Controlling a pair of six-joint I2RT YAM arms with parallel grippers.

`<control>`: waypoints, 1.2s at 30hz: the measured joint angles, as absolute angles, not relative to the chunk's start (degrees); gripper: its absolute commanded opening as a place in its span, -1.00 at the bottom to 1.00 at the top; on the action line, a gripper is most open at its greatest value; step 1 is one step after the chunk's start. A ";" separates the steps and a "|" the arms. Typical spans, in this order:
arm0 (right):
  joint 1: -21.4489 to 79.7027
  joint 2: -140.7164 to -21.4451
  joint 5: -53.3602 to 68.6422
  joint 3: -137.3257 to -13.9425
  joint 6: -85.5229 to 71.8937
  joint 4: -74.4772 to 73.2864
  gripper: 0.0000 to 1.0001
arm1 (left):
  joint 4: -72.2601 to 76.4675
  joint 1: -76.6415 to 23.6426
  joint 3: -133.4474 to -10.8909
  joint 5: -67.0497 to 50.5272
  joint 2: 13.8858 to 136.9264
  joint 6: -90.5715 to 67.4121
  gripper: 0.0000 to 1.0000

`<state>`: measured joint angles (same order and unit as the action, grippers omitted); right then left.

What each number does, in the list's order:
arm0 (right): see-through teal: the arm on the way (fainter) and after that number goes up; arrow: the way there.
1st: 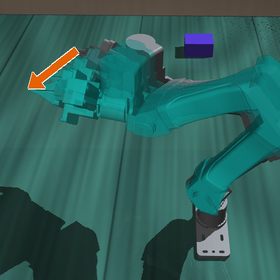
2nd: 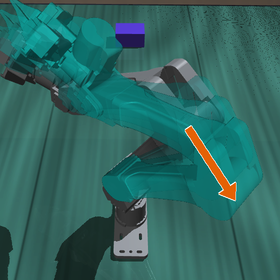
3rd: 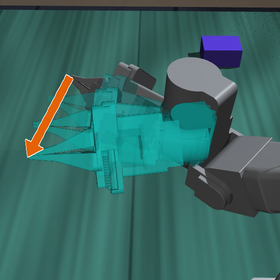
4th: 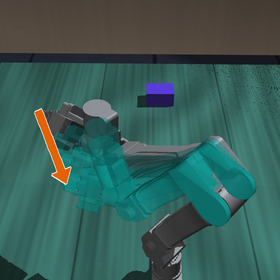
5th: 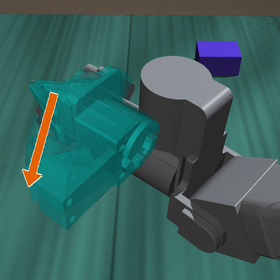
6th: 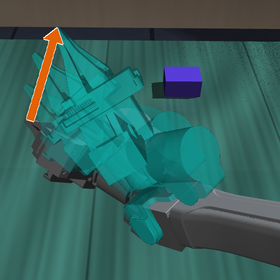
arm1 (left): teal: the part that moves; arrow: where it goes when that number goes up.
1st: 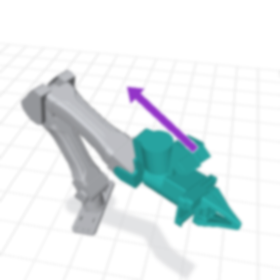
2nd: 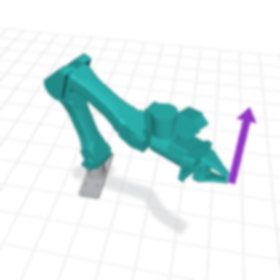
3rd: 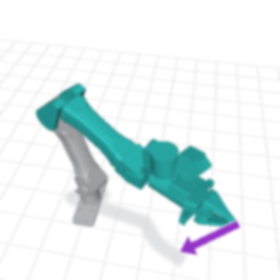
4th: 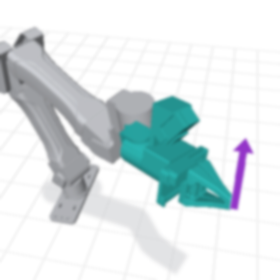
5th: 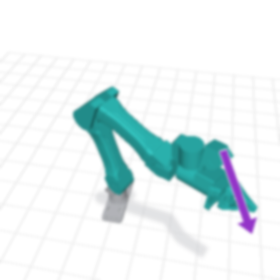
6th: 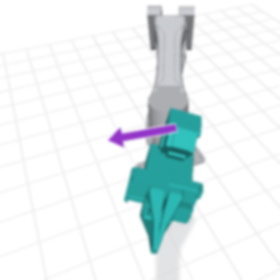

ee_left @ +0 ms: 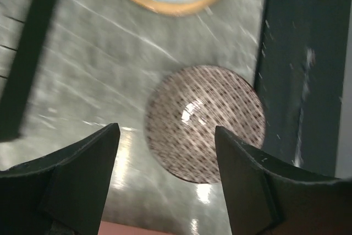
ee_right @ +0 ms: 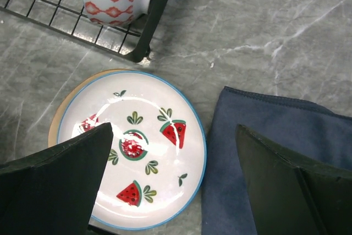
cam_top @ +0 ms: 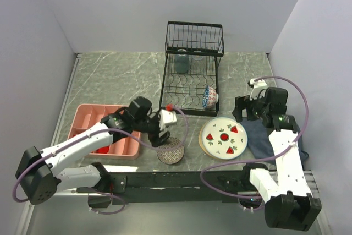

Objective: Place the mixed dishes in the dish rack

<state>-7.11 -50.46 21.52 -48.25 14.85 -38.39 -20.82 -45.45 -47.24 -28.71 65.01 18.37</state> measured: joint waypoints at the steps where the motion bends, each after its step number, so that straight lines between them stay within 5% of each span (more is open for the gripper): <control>1: -7.11 -50.17 21.78 -47.75 14.81 -38.19 1.00 | -21.71 -46.61 -46.68 -28.12 64.95 18.35 0.43; 28: -7.11 -40.56 21.87 -43.81 13.74 -36.88 1.00 | -24.99 -66.57 -44.38 -22.48 73.14 10.94 0.42; 36: -7.11 -39.86 22.20 -43.81 11.99 -36.77 1.00 | -23.20 -66.63 -44.38 -22.44 76.97 9.30 0.27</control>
<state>-7.11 -39.86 22.20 -43.81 11.99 -36.77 -23.20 -66.63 -44.38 -22.44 76.97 9.30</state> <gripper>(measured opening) 0.999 0.675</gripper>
